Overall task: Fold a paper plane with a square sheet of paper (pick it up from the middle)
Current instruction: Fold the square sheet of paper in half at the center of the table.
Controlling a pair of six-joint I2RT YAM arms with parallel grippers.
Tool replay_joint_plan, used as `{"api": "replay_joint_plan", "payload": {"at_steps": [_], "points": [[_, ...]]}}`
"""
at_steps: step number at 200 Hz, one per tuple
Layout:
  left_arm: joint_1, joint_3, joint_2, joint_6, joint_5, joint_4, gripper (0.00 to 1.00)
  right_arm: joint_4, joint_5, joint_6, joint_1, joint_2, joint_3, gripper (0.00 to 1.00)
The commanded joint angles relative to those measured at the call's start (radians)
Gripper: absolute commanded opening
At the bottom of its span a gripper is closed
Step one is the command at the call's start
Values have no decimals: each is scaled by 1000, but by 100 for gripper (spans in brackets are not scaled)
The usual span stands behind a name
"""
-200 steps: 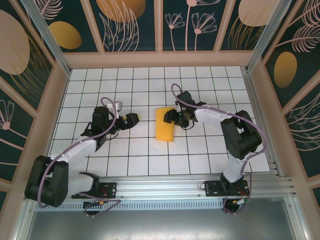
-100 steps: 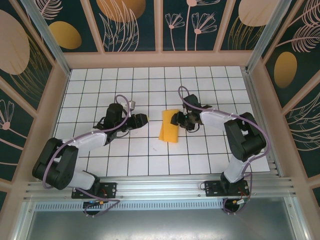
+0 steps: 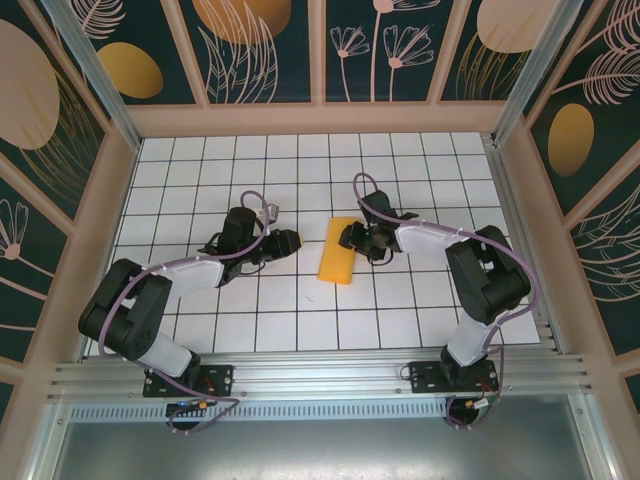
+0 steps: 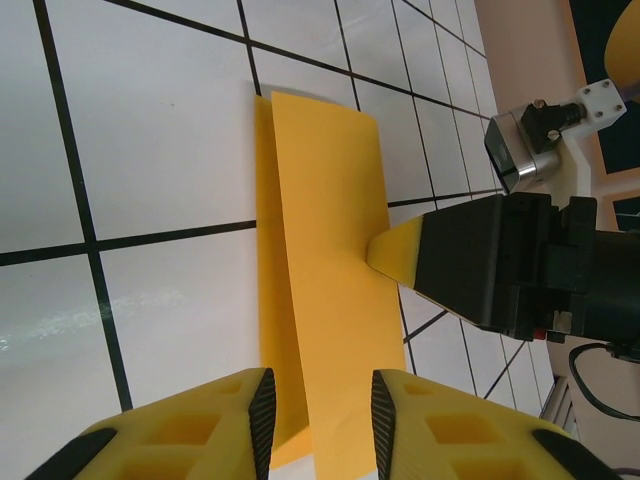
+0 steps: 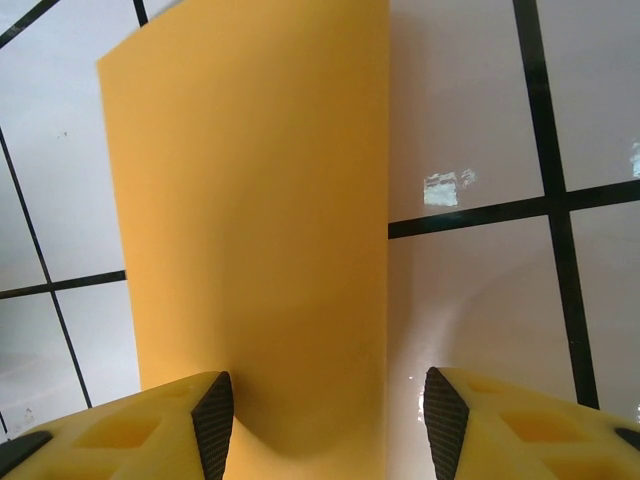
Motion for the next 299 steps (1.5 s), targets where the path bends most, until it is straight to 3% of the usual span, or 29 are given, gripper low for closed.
{"api": "replay_joint_plan", "payload": {"at_steps": [1, 10, 299], "points": [[-6, 27, 16, -9, 12, 36, 28, -21, 37, 44, 5, -2, -15, 56], [-7, 31, 22, -10, 16, 35, 25, -18, 38, 60, 5, -4, -16, 56], [-38, 66, 113, 3, 39, 10, 28, 42, 81, 103, 50, 59, 38, 57]]}}
